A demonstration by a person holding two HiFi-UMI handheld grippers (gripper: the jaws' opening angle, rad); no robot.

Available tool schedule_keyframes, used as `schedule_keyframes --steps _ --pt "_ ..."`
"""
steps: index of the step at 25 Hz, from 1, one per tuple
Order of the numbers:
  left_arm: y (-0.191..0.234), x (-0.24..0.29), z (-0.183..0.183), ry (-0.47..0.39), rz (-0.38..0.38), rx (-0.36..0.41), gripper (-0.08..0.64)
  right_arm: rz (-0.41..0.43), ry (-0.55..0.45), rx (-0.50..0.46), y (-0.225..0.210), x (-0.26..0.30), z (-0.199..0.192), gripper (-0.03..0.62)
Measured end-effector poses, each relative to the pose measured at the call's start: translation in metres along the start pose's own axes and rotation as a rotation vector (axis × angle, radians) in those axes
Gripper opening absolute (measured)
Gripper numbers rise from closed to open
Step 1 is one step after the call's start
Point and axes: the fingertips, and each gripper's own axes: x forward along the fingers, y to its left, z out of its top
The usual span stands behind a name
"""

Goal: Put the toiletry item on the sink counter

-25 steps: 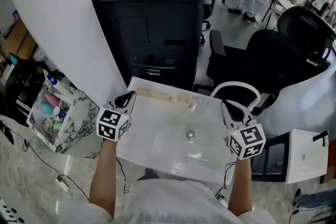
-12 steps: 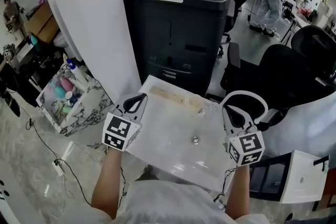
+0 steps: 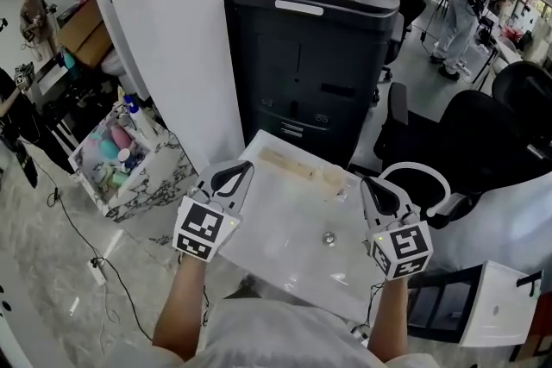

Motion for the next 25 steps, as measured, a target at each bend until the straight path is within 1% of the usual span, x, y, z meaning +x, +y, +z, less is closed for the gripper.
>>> schedule_keyframes --steps 6,15,25 --pt "0.014 -0.006 0.001 -0.009 0.009 0.0 0.011 0.02 -0.005 -0.003 0.01 0.014 0.006 -0.003" --pt "0.028 -0.012 -0.011 0.024 0.027 -0.01 0.011 0.049 0.007 0.001 0.022 0.03 0.004 -0.005" --pt "0.044 -0.015 -0.022 0.034 0.047 -0.032 0.011 0.067 0.025 -0.014 0.031 0.047 0.001 -0.005"
